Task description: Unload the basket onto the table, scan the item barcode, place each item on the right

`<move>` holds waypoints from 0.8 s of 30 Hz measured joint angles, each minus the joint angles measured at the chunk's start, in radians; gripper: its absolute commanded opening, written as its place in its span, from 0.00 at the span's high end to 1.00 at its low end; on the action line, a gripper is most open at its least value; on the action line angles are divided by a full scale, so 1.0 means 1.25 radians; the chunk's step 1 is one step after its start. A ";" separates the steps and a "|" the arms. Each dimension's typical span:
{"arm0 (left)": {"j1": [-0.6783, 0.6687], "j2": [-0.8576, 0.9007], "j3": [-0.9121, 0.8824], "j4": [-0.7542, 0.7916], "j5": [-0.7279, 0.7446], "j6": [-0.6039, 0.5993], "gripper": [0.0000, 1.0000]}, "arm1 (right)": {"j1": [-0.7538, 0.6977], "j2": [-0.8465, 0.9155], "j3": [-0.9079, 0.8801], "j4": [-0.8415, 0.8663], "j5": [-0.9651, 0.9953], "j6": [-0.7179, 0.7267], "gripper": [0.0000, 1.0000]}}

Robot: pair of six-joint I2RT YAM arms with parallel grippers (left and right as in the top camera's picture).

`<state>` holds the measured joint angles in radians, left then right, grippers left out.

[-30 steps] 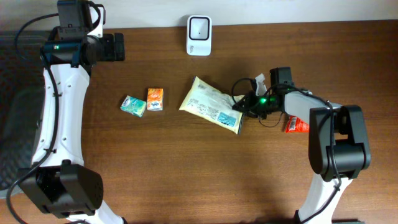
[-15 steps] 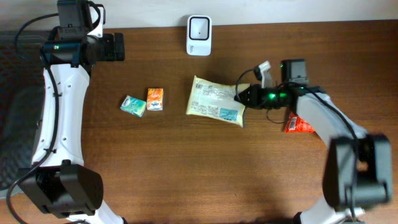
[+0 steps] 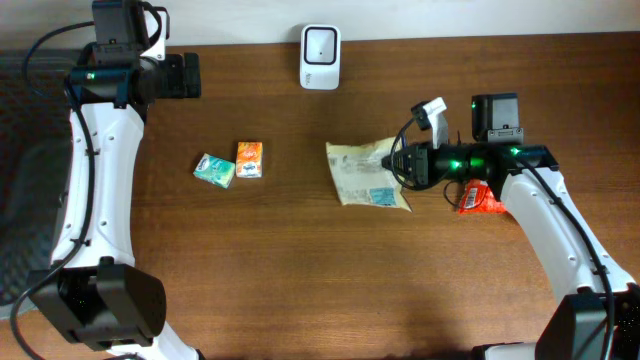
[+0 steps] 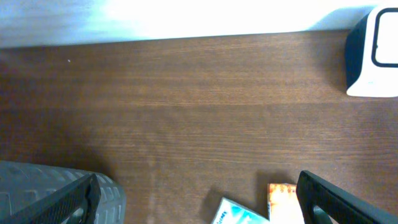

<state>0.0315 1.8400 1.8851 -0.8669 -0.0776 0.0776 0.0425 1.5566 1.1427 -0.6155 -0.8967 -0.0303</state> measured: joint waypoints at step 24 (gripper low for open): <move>0.000 0.000 0.000 0.000 0.000 0.000 0.01 | -0.091 0.323 0.004 -0.035 0.156 0.072 0.33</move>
<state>0.0315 1.8400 1.8851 -0.8669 -0.0776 0.0776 -0.0711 1.9606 1.1481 -0.6590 -0.7017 0.0593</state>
